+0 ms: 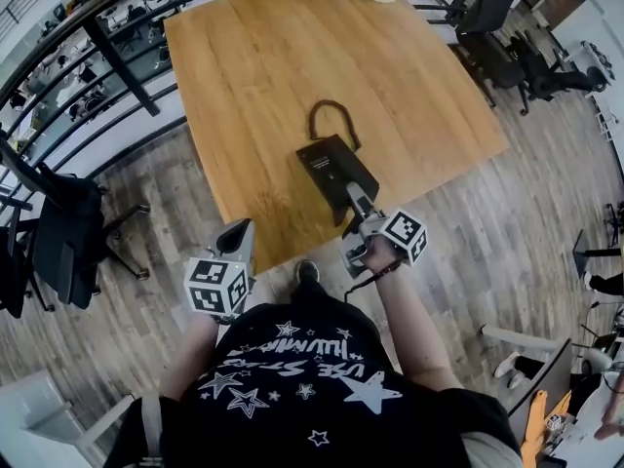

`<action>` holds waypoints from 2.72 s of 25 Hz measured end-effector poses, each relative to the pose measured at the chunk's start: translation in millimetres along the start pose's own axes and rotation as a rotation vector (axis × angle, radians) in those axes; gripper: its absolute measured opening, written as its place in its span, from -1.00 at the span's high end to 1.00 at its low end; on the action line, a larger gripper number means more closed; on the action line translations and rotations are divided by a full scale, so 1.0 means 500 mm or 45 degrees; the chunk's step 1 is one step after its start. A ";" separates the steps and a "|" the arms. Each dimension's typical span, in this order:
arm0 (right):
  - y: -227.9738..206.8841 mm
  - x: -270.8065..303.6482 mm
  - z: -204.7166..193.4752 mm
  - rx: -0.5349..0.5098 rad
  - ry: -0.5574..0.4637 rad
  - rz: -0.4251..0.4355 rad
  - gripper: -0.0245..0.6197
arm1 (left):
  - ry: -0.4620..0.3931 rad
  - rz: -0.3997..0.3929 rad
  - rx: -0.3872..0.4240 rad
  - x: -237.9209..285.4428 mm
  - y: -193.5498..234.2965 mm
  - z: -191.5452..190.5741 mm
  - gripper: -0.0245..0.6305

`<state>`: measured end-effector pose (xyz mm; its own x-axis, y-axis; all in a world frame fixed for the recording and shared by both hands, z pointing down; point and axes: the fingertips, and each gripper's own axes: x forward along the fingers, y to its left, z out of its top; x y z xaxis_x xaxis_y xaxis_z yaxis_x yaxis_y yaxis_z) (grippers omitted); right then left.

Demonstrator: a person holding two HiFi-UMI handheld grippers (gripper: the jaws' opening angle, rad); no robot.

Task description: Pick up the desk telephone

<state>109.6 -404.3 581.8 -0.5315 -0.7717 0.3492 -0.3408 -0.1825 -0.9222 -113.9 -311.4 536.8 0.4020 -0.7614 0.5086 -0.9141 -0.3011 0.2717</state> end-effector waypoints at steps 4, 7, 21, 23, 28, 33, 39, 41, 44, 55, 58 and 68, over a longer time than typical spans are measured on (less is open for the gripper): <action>-0.002 0.023 0.008 -0.021 0.010 -0.010 -0.08 | 0.000 0.022 -0.011 0.007 0.007 0.005 0.92; -0.001 0.039 0.007 -0.040 0.029 -0.017 -0.01 | -0.003 0.033 -0.010 0.014 0.013 0.012 0.92; -0.012 0.050 0.006 -0.090 0.032 -0.068 0.29 | 0.006 0.065 -0.025 0.018 0.023 0.015 0.92; -0.012 0.051 0.006 -0.086 0.036 -0.065 0.30 | 0.009 0.068 -0.029 0.016 0.025 0.013 0.92; -0.011 0.050 0.006 -0.074 0.036 -0.055 0.32 | 0.003 0.073 -0.039 0.011 0.028 0.010 0.92; 0.006 0.044 0.004 -0.095 0.044 -0.013 0.32 | 0.002 0.074 -0.047 0.000 0.033 0.007 0.92; 0.035 0.026 0.000 -0.101 0.024 0.044 0.32 | -0.008 0.063 -0.054 -0.017 0.038 0.005 0.92; 0.046 0.017 -0.003 -0.098 0.013 0.069 0.32 | -0.014 0.055 -0.052 -0.023 0.038 0.006 0.92; 0.066 0.002 -0.009 -0.104 -0.007 0.098 0.33 | -0.021 0.041 -0.045 -0.035 0.042 0.008 0.92; 0.089 -0.087 -0.074 -0.117 -0.088 0.120 0.33 | -0.051 -0.007 -0.020 -0.114 0.054 -0.014 0.92; 0.086 -0.121 -0.100 -0.113 -0.105 0.118 0.33 | -0.051 -0.018 -0.021 -0.146 0.050 -0.030 0.92; 0.061 -0.251 -0.215 -0.074 -0.181 0.122 0.33 | -0.038 -0.061 -0.006 -0.250 0.056 -0.114 0.92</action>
<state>82.7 -247.4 527.8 -0.4503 -0.8629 0.2294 -0.3406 -0.0715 -0.9375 -186.6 -192.0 527.6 0.4437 -0.7627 0.4705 -0.8934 -0.3353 0.2989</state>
